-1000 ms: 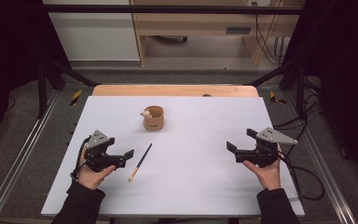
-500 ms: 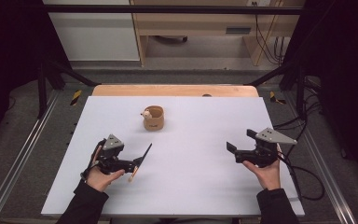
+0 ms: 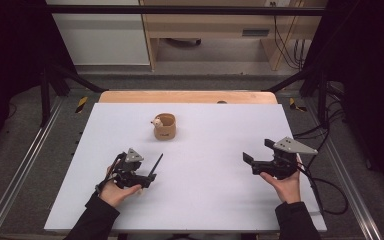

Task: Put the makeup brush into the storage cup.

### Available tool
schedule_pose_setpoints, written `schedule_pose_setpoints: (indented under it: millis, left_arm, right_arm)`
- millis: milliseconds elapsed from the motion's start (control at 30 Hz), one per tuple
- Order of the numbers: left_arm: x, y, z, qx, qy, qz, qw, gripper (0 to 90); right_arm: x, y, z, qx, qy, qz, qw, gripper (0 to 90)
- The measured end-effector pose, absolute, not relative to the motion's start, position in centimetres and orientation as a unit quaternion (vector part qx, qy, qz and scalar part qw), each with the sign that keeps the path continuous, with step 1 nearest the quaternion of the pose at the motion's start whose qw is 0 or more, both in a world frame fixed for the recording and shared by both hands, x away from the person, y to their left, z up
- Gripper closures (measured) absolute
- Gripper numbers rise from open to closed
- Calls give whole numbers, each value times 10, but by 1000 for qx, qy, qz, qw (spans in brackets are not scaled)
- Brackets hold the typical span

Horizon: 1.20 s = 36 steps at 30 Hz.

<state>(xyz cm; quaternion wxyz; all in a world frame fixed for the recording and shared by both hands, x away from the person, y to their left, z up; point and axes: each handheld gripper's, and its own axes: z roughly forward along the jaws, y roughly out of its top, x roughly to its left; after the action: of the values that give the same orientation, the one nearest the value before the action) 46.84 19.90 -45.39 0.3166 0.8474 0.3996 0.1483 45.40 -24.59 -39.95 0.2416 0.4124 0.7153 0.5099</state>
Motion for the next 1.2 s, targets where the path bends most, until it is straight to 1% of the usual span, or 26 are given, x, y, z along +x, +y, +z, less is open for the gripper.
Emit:
schedule_pose_setpoints:
  millis: [367,667,833,867,1100,1200]
  left_arm:
    - [470,192,-465,860,394,143,290,506]
    - [469,191,-465,862,392,139,291,665]
    - [468,191,-465,865,389,136,288,733]
    - [468,191,-465,865,389,135,287,768]
    - [468,192,-464,866,390,128,286,820]
    - [469,192,-464,867,388,128,286,825]
  right_arm:
    - [454,-245,-400,414,716,508,240,50]
    - [454,-244,-401,412,718,506,240,50]
    - [454,-244,-401,412,719,506,241,50]
    - [454,-244,-402,412,719,505,240,50]
    - [455,-243,-402,413,719,505,240,50]
    - [455,-244,-402,413,719,505,240,50]
